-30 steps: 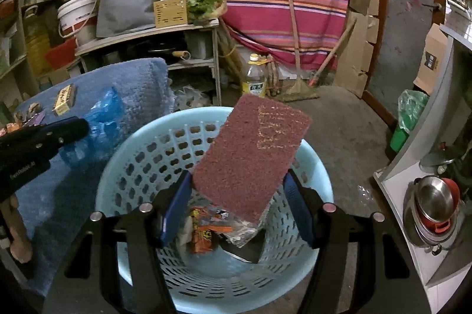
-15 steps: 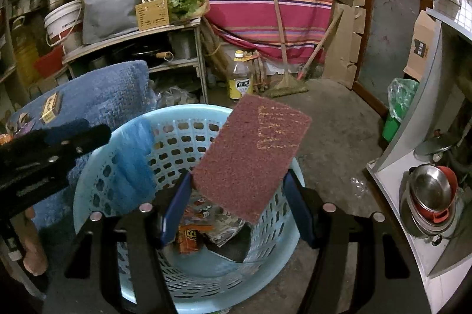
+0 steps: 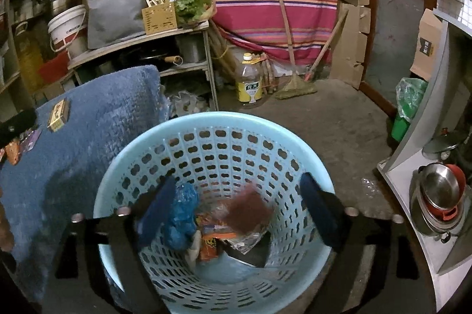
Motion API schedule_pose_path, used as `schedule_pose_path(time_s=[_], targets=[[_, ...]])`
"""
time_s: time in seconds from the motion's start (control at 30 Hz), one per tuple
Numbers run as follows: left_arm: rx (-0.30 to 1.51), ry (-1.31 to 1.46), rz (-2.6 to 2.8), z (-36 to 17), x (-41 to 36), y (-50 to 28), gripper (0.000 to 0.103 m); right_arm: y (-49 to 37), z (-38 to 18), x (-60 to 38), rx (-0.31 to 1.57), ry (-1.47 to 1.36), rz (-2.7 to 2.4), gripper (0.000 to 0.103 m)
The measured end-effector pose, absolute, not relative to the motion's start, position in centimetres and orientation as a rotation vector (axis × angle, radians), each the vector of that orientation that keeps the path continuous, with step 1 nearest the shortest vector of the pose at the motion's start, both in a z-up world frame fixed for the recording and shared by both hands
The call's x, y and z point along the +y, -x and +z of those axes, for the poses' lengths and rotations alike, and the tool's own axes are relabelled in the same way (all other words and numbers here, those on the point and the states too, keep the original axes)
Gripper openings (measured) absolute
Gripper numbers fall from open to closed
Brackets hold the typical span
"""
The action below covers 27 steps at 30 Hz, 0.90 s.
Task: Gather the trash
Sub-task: 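Open both grippers to drop the bag and pad into the basket, then move both open grippers back over the table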
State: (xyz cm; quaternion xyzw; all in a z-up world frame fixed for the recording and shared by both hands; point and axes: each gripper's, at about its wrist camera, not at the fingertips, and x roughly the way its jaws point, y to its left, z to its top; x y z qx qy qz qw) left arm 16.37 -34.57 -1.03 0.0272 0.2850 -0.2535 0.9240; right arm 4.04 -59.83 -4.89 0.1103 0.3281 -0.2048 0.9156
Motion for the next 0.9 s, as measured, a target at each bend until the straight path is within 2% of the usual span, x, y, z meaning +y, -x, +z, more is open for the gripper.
schedule_pose_path(time_s=[0.3,0.37,0.4,0.9], targets=[[0.539,-0.044,-0.346,1.1,-24.6,-18.1,0.097,-4.7,-3.0,-57.6,0.631,-0.229,-0.459,0.086],[0.53,-0.053,-0.313,1.3,-22.7,-18.2,0.097,-5.0,-2.4,-56.7,0.609,-0.233,-0.45,0.095],[0.528,-0.055,-0.301,1.4,-21.9,-18.3,0.097,-5.4,-1.9,-55.8,0.589,-0.228,-0.444,0.095],[0.535,-0.002,-0.117,1.8,-7.8,-20.1,0.098,-12.5,-0.8,-42.5,0.576,-0.147,-0.279,0.095]])
